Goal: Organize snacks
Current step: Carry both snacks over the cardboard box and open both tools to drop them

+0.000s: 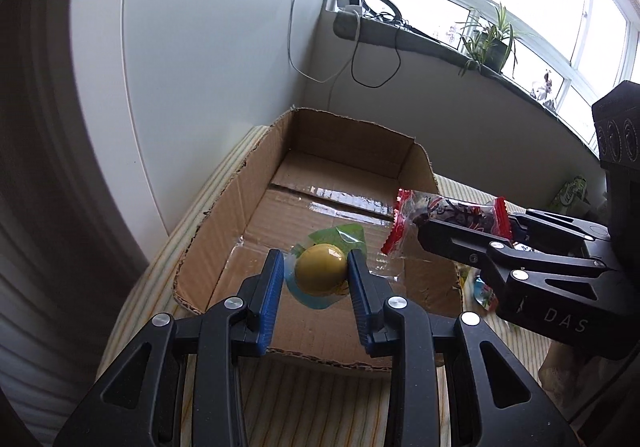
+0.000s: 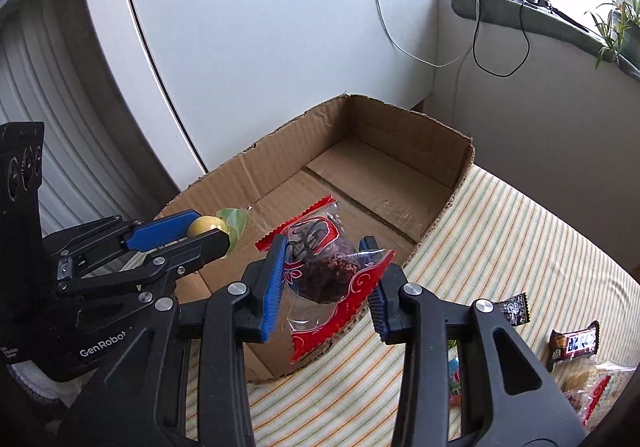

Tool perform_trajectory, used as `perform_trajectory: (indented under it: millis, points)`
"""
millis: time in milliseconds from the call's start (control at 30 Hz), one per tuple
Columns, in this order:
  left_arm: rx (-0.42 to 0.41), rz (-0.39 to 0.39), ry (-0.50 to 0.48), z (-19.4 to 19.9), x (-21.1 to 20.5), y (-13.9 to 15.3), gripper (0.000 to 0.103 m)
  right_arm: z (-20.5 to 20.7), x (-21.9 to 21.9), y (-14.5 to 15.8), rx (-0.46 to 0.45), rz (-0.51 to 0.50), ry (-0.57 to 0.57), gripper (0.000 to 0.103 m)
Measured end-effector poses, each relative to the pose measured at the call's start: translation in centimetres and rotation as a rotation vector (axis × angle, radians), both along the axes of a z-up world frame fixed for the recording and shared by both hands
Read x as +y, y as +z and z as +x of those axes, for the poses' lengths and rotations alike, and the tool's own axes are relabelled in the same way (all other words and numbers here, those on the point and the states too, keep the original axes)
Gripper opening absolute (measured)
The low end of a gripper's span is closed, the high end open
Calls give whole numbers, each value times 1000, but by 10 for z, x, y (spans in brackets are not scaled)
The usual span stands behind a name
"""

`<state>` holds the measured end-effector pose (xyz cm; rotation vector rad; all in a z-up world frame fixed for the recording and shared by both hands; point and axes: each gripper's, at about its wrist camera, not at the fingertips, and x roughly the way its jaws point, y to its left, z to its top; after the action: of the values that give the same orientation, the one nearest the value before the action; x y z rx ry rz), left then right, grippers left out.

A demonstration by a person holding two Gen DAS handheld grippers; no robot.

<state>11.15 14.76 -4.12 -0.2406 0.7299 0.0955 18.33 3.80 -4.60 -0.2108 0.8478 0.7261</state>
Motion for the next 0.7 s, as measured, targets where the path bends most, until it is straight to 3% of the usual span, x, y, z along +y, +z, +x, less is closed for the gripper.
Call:
perform_trajectory:
  millis: [467, 567, 600, 700]
  points:
    - [18, -6, 41, 5, 11, -3, 32, 12, 16, -5, -19, -48, -1, 41]
    - [13, 15, 58, 3, 12, 0, 41, 13, 15, -2, -33, -48, -15, 61]
    - [9, 21, 63, 2, 12, 1, 52, 13, 15, 0, -44, -48, -22, 65]
    - [0, 31, 72, -1, 14, 5, 54, 13, 12, 6, -50, -40, -20, 66]
